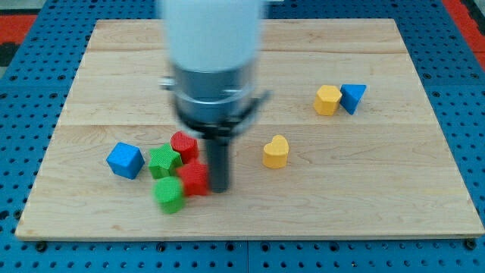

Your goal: Move the green circle to the left of the red star

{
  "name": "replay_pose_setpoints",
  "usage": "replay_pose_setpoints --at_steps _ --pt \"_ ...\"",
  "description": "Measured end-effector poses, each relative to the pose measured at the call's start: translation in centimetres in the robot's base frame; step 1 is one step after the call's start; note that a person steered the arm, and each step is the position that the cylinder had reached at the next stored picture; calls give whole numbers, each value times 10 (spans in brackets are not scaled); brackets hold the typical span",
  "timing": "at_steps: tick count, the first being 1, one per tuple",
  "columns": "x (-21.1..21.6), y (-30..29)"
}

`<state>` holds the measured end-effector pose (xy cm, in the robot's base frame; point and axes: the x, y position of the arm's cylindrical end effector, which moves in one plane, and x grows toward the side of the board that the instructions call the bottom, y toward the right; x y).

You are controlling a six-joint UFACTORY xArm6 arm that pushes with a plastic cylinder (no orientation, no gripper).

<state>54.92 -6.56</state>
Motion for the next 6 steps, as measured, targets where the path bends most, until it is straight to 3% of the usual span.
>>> replay_pose_setpoints --at_steps 1,2,3,4,6 --pt "-6 -49" --pt "-6 12" --pt "44 65" --pt "67 6" --pt "24 -124"
